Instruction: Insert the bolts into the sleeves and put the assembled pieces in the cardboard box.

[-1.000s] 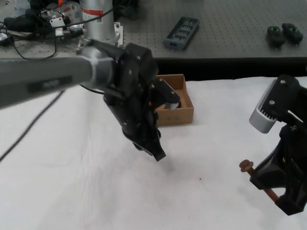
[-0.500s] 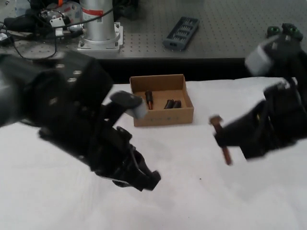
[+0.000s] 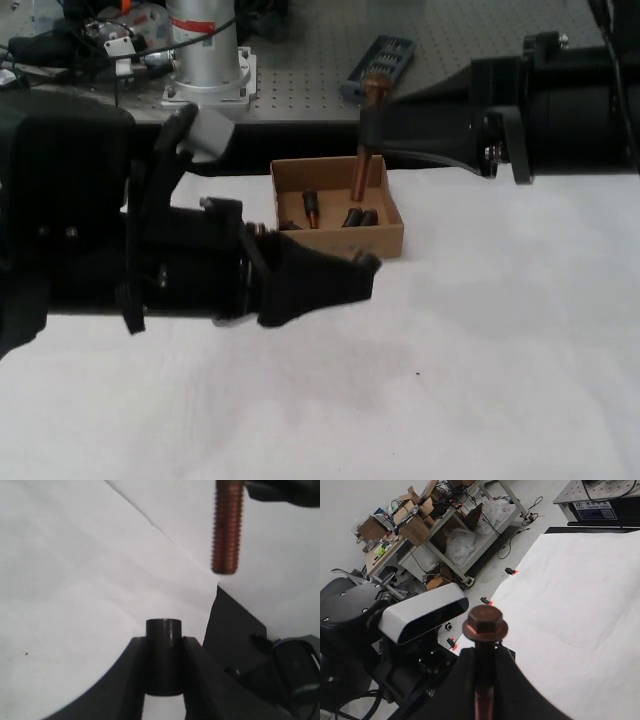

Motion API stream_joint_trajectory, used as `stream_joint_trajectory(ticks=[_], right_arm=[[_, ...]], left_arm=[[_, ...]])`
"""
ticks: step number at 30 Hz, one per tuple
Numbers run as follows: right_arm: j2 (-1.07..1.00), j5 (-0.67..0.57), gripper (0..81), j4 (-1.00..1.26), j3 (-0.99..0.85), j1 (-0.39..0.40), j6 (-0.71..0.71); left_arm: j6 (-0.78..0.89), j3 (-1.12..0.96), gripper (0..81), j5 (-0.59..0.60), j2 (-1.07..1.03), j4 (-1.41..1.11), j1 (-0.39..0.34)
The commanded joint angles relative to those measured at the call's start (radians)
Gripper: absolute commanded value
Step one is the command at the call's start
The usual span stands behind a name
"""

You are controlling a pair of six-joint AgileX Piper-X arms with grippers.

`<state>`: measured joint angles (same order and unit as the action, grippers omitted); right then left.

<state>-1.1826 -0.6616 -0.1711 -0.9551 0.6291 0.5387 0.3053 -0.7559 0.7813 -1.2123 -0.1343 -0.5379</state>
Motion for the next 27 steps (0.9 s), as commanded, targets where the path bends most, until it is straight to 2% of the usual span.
stream_joint_trajectory(ticks=[1, 8, 14, 27], right_arm=[[0.003, -0.015, 2.9, 0.022, -0.005, 0.002, 0.002], [0.003, 0.002, 2.9, 0.022, -0.005, 0.002, 0.0], [0.003, 0.076, 2.9, 0.022, -0.005, -0.001, -0.035], [-0.019, 0.135, 2.9, 0.031, -0.005, -0.001, -0.06]], left_arm=[[0.081, -0.002, 0.6, -0.033, 0.012, -0.091, 0.006], [0.138, -0.002, 0.6, -0.042, 0.012, -0.137, 0.006], [0.145, -0.002, 0.6, -0.122, 0.012, -0.137, 0.006], [0.15, -0.002, 0.6, -0.121, 0.057, -0.128, 0.006]])
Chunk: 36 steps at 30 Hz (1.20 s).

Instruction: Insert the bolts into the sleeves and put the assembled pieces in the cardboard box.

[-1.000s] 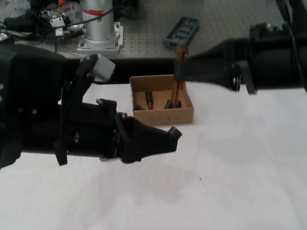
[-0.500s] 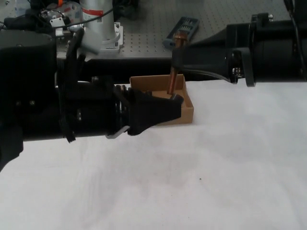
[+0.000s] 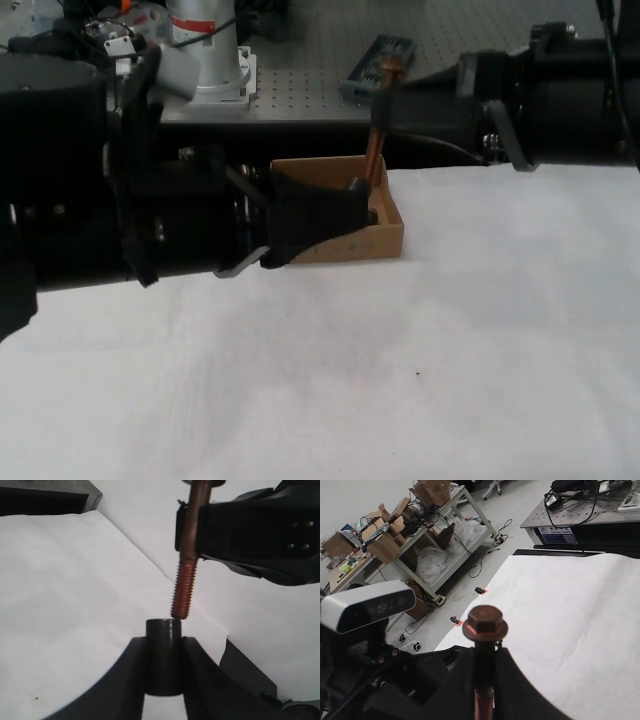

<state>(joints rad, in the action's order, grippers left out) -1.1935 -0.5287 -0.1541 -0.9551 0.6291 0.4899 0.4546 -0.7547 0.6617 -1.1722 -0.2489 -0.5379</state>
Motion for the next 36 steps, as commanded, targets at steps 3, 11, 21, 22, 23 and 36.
stream_joint_trajectory(ticks=[3, 11, 21, 22, 23, 36], right_arm=[[-0.022, -0.007, 2.9, 0.045, -0.005, -0.001, -0.002], [-0.029, -0.104, 2.9, 0.055, -0.005, -0.001, 0.034], [-0.029, -0.162, 2.9, 0.055, -0.005, 0.001, 0.075], [-0.029, -0.162, 2.9, 0.055, -0.005, 0.001, 0.075], [-0.029, -0.158, 2.9, 0.055, -0.005, 0.001, 0.073], [-0.029, -0.131, 2.9, 0.057, -0.005, -0.049, 0.036]], left_arm=[[-0.002, -0.004, 0.6, 0.001, 0.021, -0.013, 0.006], [-0.013, -0.004, 0.6, -0.005, 0.021, -0.013, 0.006], [-0.047, -0.004, 0.6, -0.044, 0.021, -0.016, 0.006], [-0.047, -0.004, 0.6, -0.041, 0.021, -0.016, 0.006], [-0.043, -0.004, 0.6, -0.026, 0.021, -0.016, 0.006], [-0.075, -0.004, 0.6, 0.013, 0.021, 0.075, 0.006]])
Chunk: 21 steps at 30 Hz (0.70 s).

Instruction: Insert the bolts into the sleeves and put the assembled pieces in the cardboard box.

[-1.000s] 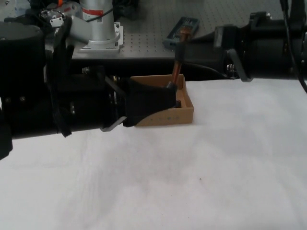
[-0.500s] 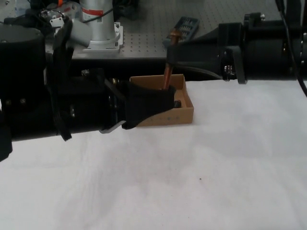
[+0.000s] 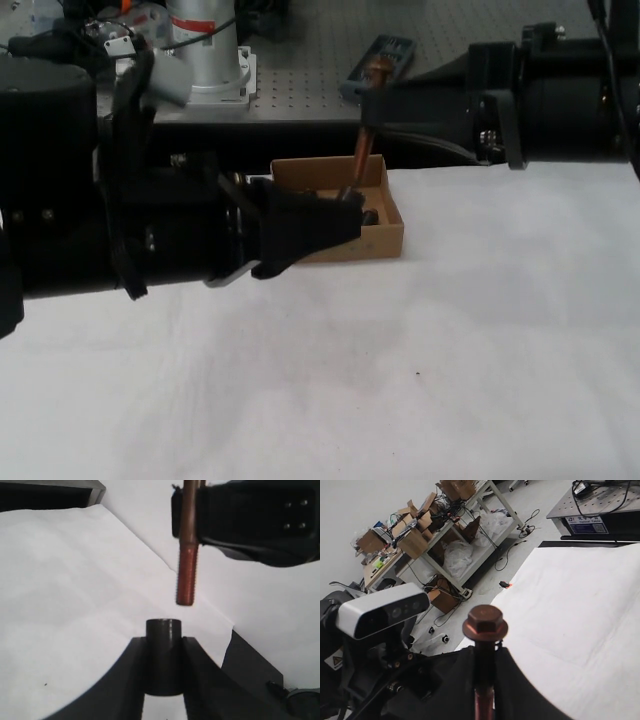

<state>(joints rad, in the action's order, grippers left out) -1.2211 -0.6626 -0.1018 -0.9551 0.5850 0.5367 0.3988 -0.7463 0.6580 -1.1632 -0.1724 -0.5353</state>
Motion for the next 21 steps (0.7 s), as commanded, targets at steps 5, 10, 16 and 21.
stream_joint_trajectory(ticks=[5, 10, 16, 21], right_arm=[[-0.001, 0.003, 2.9, 0.005, -0.005, -0.007, -0.016], [-0.001, -0.001, 2.9, 0.005, -0.005, -0.007, -0.016], [-0.001, -0.005, 2.9, 0.005, -0.005, -0.001, -0.016], [-0.001, -0.005, 2.9, 0.005, -0.005, -0.001, -0.014]], left_arm=[[-0.021, -0.012, 0.6, 0.004, 0.012, -0.011, 0.003], [-0.013, -0.012, 0.6, 0.004, 0.012, -0.063, 0.003], [0.021, -0.012, 0.6, 0.004, 0.012, -0.099, 0.003], [0.021, -0.012, 0.6, 0.004, 0.012, -0.099, 0.003]])
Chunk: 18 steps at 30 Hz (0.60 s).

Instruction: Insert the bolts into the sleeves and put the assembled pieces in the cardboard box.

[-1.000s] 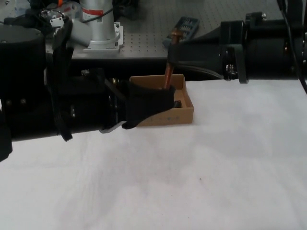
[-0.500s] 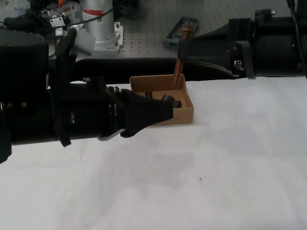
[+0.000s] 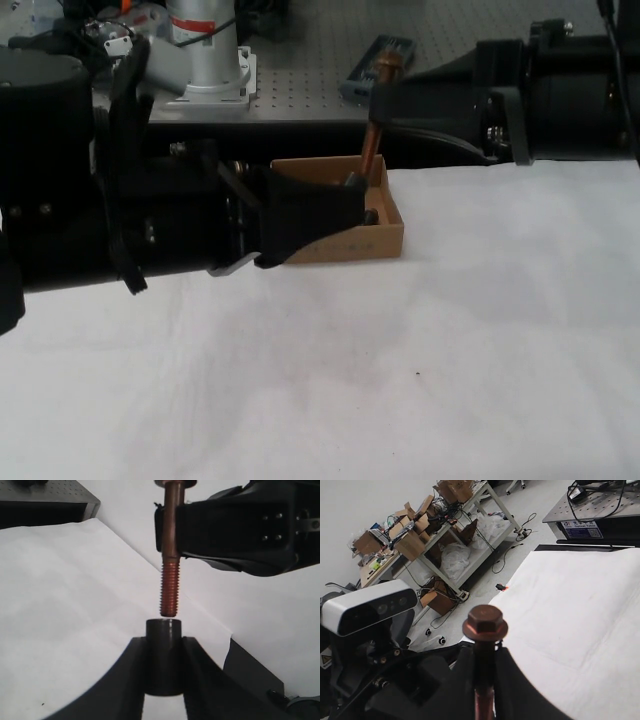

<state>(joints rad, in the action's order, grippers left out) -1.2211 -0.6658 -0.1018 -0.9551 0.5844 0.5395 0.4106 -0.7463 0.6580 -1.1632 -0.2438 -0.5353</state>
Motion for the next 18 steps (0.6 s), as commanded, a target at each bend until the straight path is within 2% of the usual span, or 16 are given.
stream_joint_trajectory(ticks=[1, 18], right_arm=[[-0.001, -0.007, 2.9, 0.005, -0.005, 0.0, -0.01], [-0.001, -0.078, 2.9, 0.003, -0.005, 0.0, 0.029]], left_arm=[[0.009, -0.012, 0.6, 0.004, 0.012, -0.028, 0.003], [0.035, -0.012, 0.6, -0.029, 0.012, -0.109, 0.003]])
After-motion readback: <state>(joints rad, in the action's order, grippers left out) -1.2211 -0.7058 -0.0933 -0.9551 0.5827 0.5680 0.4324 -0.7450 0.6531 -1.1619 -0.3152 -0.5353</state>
